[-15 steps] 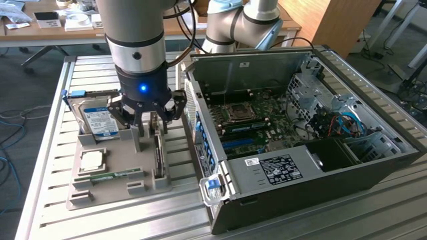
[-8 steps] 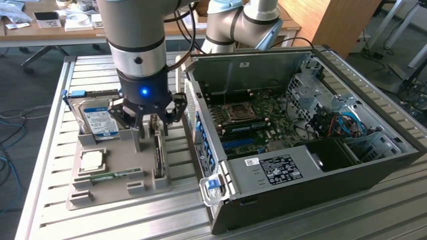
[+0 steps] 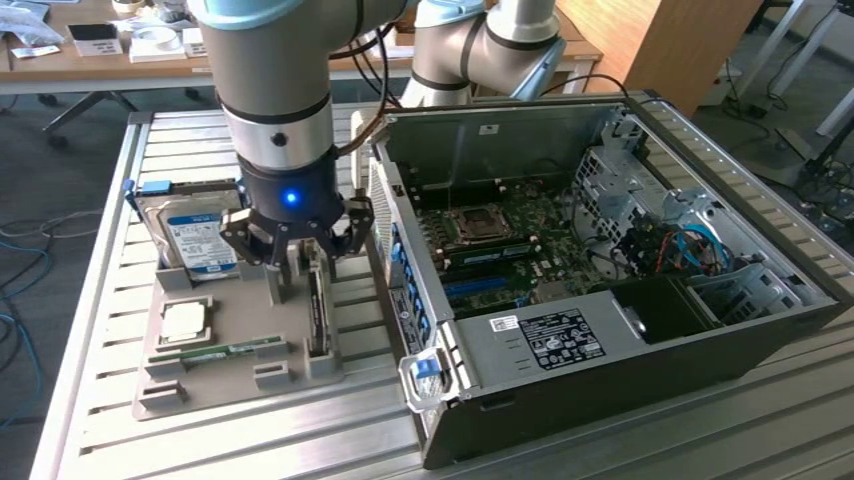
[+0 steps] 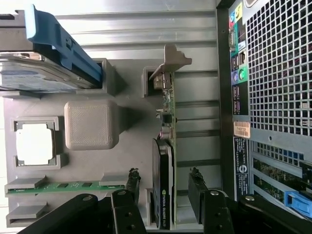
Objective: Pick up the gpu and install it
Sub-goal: 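Pick up the gpu and move the gpu toward the slot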
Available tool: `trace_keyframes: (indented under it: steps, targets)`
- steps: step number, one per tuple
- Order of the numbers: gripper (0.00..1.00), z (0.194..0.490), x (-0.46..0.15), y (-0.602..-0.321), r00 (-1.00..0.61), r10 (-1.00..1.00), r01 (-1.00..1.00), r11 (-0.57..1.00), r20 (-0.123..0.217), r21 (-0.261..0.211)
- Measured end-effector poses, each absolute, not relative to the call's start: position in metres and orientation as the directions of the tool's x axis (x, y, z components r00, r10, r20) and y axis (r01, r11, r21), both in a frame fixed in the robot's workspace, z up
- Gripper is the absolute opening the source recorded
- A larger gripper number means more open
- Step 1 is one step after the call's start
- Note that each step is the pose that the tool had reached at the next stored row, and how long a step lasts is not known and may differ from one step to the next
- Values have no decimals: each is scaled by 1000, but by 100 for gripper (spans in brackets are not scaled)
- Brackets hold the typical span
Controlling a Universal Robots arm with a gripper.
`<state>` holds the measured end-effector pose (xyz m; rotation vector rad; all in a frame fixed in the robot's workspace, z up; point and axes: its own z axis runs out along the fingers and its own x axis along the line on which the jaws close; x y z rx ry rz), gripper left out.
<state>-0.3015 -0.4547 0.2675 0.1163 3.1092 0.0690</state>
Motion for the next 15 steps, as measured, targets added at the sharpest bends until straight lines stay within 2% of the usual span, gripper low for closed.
trace_keyframes:
  steps: [15]
  targets:
    - [53,257,-298,-455,-997,75,74,996,-27,46]
